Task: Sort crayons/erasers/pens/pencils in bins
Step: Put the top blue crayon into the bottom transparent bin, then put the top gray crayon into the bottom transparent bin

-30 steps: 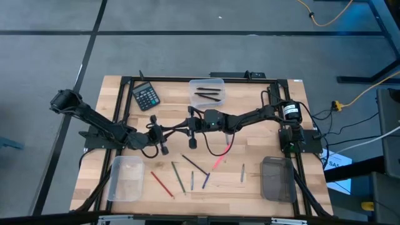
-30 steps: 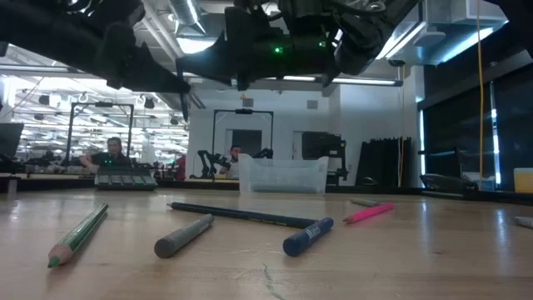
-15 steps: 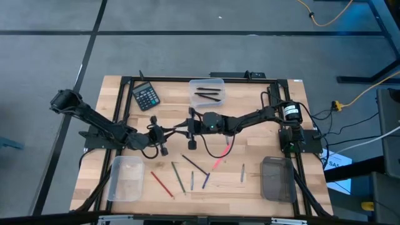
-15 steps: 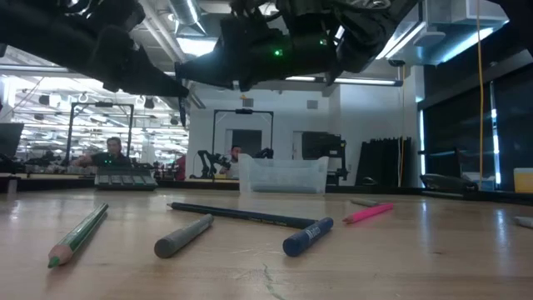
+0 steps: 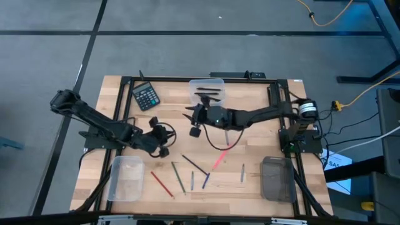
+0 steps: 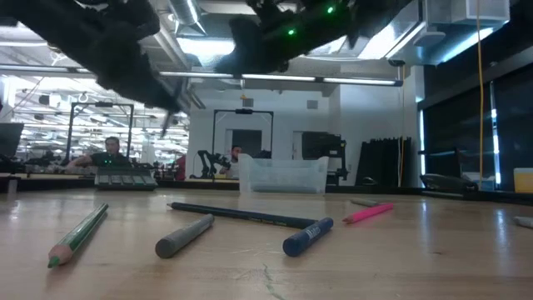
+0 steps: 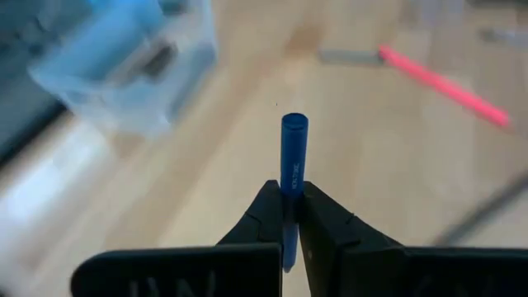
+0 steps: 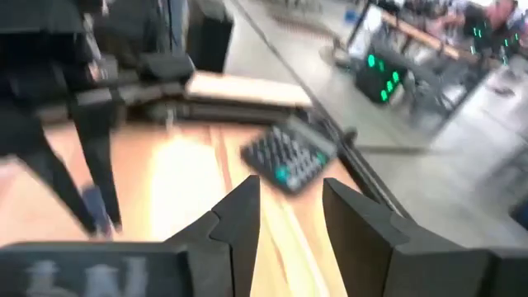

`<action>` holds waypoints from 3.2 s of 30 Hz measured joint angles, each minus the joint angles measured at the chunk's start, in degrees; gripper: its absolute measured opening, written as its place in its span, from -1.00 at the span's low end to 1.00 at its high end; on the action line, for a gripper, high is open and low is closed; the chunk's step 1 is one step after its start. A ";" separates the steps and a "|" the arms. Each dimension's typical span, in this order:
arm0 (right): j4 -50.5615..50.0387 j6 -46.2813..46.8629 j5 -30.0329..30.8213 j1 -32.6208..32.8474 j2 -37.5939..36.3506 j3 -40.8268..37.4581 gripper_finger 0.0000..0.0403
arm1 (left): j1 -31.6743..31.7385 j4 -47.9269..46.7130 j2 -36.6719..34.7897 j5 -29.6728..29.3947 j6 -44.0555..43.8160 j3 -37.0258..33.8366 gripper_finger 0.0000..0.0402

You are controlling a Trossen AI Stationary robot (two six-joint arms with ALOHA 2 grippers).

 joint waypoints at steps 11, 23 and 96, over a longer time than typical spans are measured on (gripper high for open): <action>-19.37 2.38 2.49 -0.08 -9.52 0.00 -0.32 | -1.16 -16.78 0.02 13.82 -17.47 9.41 -0.96; -19.96 4.29 -3.73 -0.14 -8.48 -3.56 -0.33 | -11.61 -23.94 0.57 0.79 -30.18 15.14 -0.96; -62.87 6.07 -4.74 6.44 -19.51 -3.85 -0.62 | -37.66 -54.18 20.38 46.81 -96.05 27.28 -0.44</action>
